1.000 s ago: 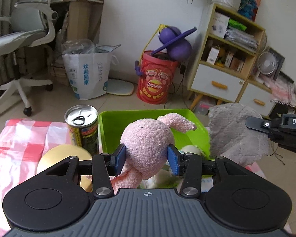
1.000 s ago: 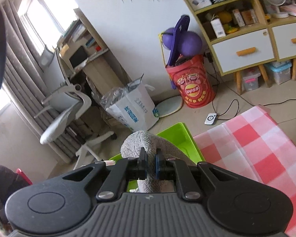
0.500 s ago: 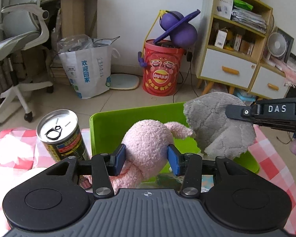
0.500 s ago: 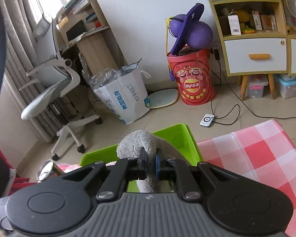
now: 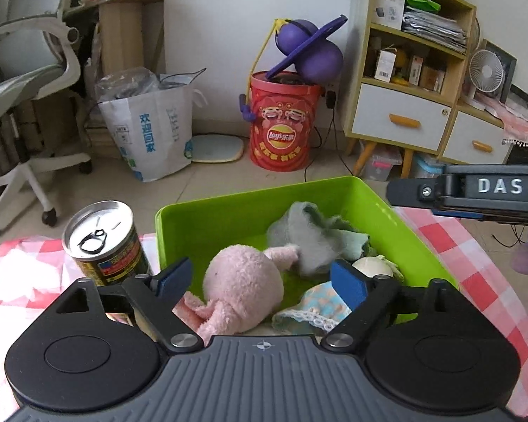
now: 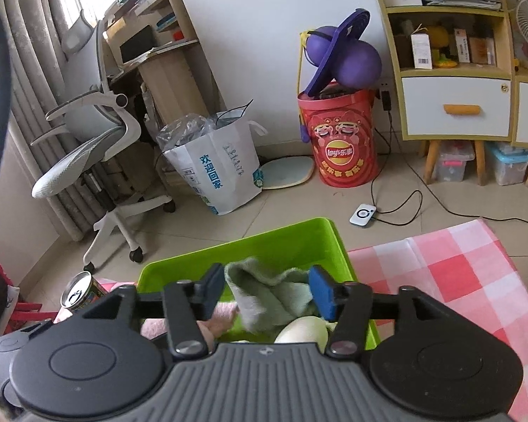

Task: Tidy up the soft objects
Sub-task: 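Open the left tool into the green bin while the right tool drops the grey plush there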

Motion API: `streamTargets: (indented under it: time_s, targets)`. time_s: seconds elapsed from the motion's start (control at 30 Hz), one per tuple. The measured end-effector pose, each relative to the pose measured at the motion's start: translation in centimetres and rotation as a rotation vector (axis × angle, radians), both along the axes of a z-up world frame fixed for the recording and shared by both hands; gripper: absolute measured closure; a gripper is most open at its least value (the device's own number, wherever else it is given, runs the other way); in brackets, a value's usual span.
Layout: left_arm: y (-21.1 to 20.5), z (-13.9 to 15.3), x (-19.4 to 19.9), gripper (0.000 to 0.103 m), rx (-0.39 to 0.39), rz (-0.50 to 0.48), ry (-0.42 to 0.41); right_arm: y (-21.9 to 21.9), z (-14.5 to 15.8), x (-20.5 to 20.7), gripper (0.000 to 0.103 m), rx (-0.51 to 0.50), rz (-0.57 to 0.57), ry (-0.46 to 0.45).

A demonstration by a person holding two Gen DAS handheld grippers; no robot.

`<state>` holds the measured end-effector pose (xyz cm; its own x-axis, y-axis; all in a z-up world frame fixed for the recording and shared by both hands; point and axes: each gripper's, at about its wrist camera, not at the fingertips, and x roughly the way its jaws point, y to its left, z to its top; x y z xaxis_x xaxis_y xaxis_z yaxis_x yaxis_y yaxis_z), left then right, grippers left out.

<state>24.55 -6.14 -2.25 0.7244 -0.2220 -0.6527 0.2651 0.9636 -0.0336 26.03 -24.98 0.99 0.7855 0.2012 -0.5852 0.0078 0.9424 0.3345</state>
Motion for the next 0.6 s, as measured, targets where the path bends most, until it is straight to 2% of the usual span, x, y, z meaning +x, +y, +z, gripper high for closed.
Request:
streamTargets:
  time_s: [0.23, 0.4, 0.6]
  targets:
    - [0.8, 1.1, -2.0, 0.016, 0.010, 0.006, 0.011, -1.1, 1.2, -2.3, 0.066, -0.010, -0.028, 0.007]
    - [1.8, 2.6, -3.8, 0.012, -0.007, 0.017, 0.012, -1.8, 2.6, -5.2, 0.063, -0.032, -0.035, 0.001]
    - [3.4, 4.0, -7.0, 0.007, -0.016, 0.039, 0.003, -3.1, 3.9, -9.1, 0.057, -0.010, -0.054, -0.003]
